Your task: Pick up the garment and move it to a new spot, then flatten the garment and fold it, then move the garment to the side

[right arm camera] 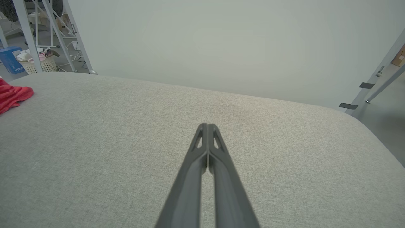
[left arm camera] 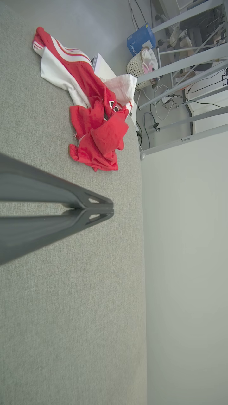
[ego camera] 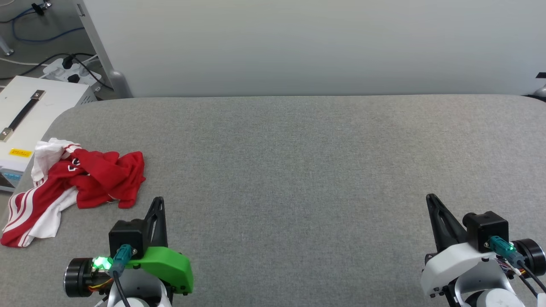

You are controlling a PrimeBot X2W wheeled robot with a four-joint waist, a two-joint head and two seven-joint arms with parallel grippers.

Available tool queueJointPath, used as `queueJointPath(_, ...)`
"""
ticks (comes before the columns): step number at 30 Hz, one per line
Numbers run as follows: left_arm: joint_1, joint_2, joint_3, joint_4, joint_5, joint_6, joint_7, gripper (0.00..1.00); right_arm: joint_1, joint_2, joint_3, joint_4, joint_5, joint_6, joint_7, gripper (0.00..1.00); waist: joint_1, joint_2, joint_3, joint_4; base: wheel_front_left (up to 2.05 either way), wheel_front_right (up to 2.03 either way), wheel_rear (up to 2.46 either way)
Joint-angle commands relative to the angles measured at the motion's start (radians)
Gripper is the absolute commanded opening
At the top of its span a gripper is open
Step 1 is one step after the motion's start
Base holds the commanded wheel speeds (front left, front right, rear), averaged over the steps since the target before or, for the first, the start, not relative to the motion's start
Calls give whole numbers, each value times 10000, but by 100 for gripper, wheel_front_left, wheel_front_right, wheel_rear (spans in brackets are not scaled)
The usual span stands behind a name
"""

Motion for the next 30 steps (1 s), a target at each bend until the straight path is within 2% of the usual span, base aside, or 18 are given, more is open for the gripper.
queueJointPath(1, -94, -43, 5, -24, 95, 34, -9, 0, -162, 1, 5, 18, -95, -7, 28, 0, 0, 0, 0, 0, 0, 0, 0)
queueJointPath(28, -94, -43, 5, -24, 95, 34, -9, 0, -162, 1, 5, 18, -95, -7, 28, 0, 0, 0, 0, 0, 0, 0, 0)
queueJointPath(29, 0, 0, 0, 0, 0, 1, -2, 100, 0, 0, -3, 0, 1, 0, -2, 100, 0, 0, 0, 0, 0, 0, 0)
queueJointPath(30, 1, 2, -2, 2, -4, 0, 0, 100, 3, 0, -2, 0, 6, 0, 0, 100, 0, 0, 0, 0, 0, 0, 0)
